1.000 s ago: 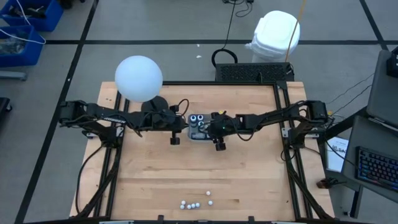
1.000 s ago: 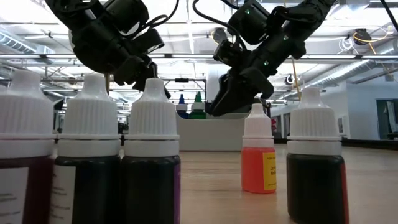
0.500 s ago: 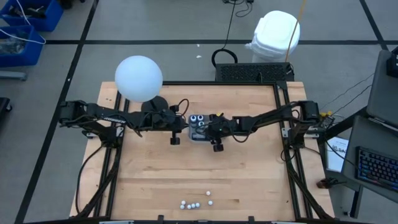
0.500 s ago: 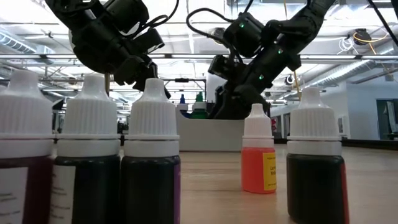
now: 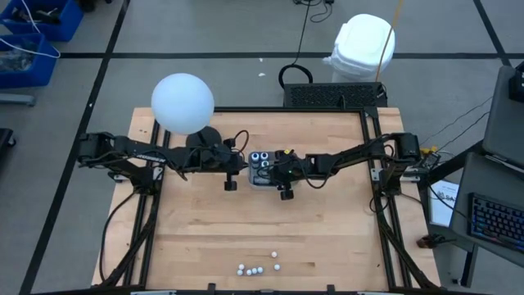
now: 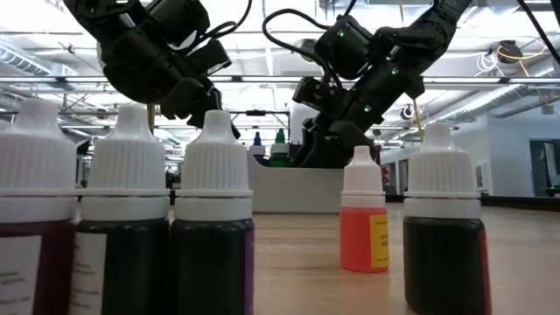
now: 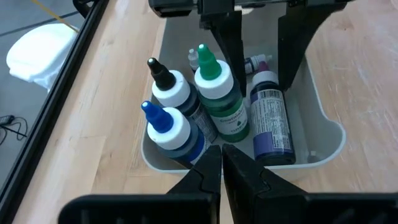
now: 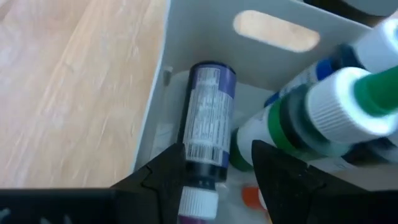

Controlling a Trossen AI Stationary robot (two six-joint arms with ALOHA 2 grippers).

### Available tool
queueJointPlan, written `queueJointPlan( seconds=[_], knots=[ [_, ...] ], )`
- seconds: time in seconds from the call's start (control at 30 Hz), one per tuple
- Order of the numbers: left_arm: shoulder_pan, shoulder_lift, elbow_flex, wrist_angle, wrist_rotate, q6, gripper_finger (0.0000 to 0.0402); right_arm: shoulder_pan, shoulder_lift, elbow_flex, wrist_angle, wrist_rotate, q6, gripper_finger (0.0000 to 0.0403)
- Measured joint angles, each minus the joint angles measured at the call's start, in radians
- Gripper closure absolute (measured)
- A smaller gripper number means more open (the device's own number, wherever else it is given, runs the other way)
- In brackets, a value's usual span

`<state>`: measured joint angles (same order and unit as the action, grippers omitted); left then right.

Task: Pick & Place food coloring
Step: Put the small red food coloring bottle into the gray bin

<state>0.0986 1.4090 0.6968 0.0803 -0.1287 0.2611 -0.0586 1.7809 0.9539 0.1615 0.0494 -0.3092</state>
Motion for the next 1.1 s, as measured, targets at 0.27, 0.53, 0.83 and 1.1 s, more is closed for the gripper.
queueJointPlan(
  seconds=[0.27, 0.53, 0.83, 1.1],
  knots=[
    [0.000, 0.000, 0.000, 0.007, -0.001, 0.002, 0.0378, 0.014, -0.143, -0.001, -0.035, 0.006, -0.018, 0.0232],
    [-0.004, 0.000, 0.000, 0.045, -0.001, -0.031, 0.0378, 0.019, -0.321, -0.003, -0.201, 0.002, -0.021, 0.0232],
    [-0.101, 0.000, 0.000, 0.171, -0.003, -0.012, 0.0378, 0.187, -0.419, -0.016, -0.292, 0.013, 0.141, 0.0232],
    [-0.230, 0.000, 0.000, 0.311, -0.050, -0.082, 0.0378, 0.446, -0.270, -0.014, -0.139, 0.106, 0.332, 0.0232]
  ],
)
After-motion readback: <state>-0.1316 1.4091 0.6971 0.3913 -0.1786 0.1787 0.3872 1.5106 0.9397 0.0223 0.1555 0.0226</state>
